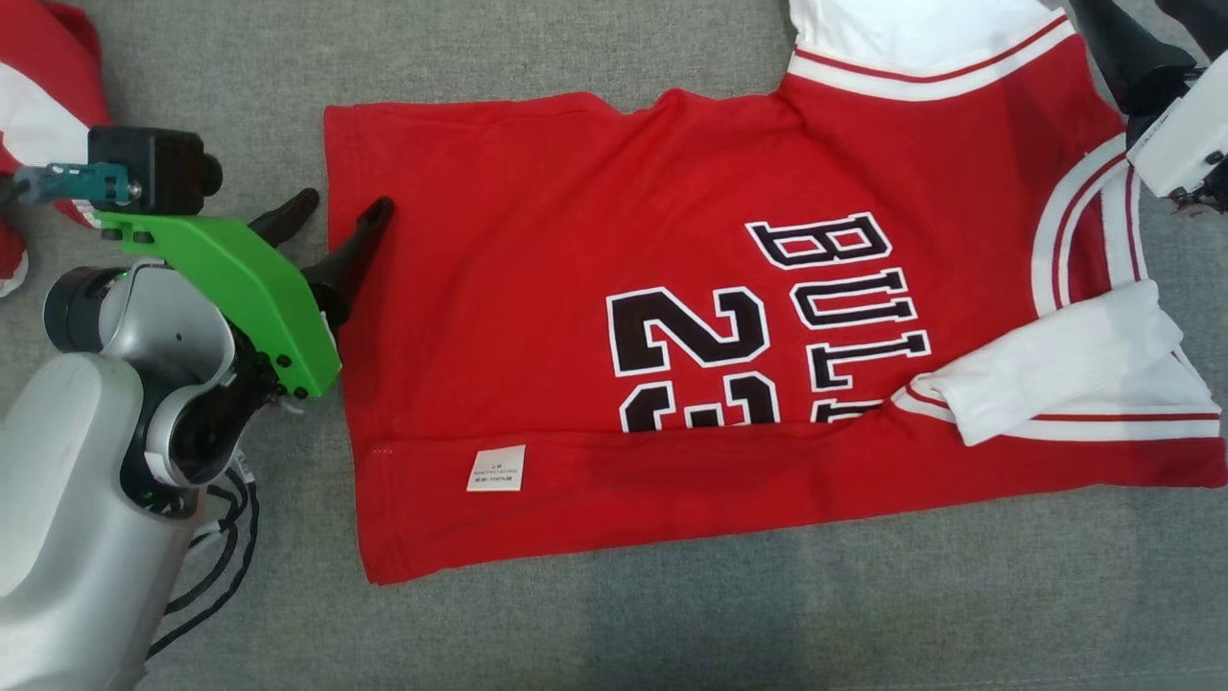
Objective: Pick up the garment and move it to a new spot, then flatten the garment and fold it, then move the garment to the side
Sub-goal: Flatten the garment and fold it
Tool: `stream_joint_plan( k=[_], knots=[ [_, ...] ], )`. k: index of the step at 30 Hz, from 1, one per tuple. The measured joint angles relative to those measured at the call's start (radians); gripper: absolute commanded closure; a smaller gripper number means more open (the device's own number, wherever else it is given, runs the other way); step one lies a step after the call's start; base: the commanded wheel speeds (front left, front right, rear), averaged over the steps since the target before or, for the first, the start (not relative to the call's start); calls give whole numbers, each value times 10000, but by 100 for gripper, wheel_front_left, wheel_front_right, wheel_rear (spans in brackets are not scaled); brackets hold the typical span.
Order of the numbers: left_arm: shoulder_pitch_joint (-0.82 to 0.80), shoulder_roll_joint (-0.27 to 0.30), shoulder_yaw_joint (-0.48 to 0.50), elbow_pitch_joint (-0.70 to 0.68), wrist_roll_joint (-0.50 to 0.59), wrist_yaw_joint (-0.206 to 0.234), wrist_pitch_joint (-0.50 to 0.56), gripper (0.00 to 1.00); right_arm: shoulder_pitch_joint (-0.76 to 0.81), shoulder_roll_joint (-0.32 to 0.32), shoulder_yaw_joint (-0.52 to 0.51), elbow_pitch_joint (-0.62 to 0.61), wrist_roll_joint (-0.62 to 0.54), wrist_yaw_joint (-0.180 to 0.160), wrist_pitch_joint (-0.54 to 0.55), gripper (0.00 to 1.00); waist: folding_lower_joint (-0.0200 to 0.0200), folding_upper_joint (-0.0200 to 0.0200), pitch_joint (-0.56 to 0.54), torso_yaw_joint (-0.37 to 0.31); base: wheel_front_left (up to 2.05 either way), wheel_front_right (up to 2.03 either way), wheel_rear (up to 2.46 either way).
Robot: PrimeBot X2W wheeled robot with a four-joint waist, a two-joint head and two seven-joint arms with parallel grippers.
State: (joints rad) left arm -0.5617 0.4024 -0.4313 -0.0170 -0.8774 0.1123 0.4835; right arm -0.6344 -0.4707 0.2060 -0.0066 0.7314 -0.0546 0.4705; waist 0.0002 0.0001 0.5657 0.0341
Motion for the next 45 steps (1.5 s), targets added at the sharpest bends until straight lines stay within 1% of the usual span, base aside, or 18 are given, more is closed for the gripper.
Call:
stream_joint_plan(
  k=[5,11,16,20,21,25,26,27,29,30,33,38,41,44,45],
  knots=[
    [-518,-326,-44,596,224,21,-105,0,-240,224,370,738,-209,33,12,0,-1,0,416,214,0,0,0],
    [-992,-568,-178,1087,299,-4,-267,0,-502,238,462,1438,-382,127,-35,0,-1,0,578,372,0,0,0],
    [-1322,-849,-311,1455,301,-173,-280,0,-796,284,677,1942,-658,242,-138,0,-1,0,545,425,0,0,0],
    [-1520,-999,-443,1779,314,-322,-355,0,-1149,499,798,2274,-709,280,-274,0,-1,0,495,466,0,0,0],
    [-1565,-1039,-472,1862,313,-343,-355,4,-1220,556,828,2345,-727,282,-316,0,-2,0,482,475,0,0,0],
    [-1703,-1235,-531,2111,311,-466,-366,43,-1409,642,959,2602,-782,397,-451,0,-2,0,439,507,0,0,0],
    [-1739,-1269,-548,2178,313,-508,-372,49,-1429,640,997,2679,-846,449,-476,0,-2,0,429,516,0,0,0],
    [-1774,-1312,-562,2265,313,-518,-428,61,-1442,639,1026,2765,-899,456,-479,0,-2,0,417,526,0,0,0],
    [-1830,-1411,-667,2414,314,-654,-514,91,-1456,631,1034,2991,-930,456,-579,0,-2,0,385,562,0,0,0],
    [-1848,-1442,-688,2460,314,-679,-535,100,-1474,623,1060,3064,-1014,462,-593,0,-2,0,366,586,0,0,0],
    [-1892,-1684,-869,2577,314,-782,-550,100,-1685,621,1122,3248,-1210,545,-736,0,-2,0,335,651,0,0,0],
    [-2034,-2096,-984,2623,326,-918,-779,100,-2187,558,1001,3532,-1346,508,-917,0,-2,0,355,866,0,0,0],
    [-2134,-2197,-1220,2617,491,-1057,-888,100,-2373,401,848,3816,-1413,355,-917,0,-2,0,388,1043,0,0,0],
    [-2195,-2383,-1348,2592,552,-1158,-984,100,-2459,148,675,4111,-1429,336,-930,0,-2,0,424,1267,0,0,0],
    [-2196,-2431,-1400,2587,552,-1221,-984,100,-2493,153,568,4172,-1415,245,-943,0,-2,0,435,1348,0,0,0]
  ],
)
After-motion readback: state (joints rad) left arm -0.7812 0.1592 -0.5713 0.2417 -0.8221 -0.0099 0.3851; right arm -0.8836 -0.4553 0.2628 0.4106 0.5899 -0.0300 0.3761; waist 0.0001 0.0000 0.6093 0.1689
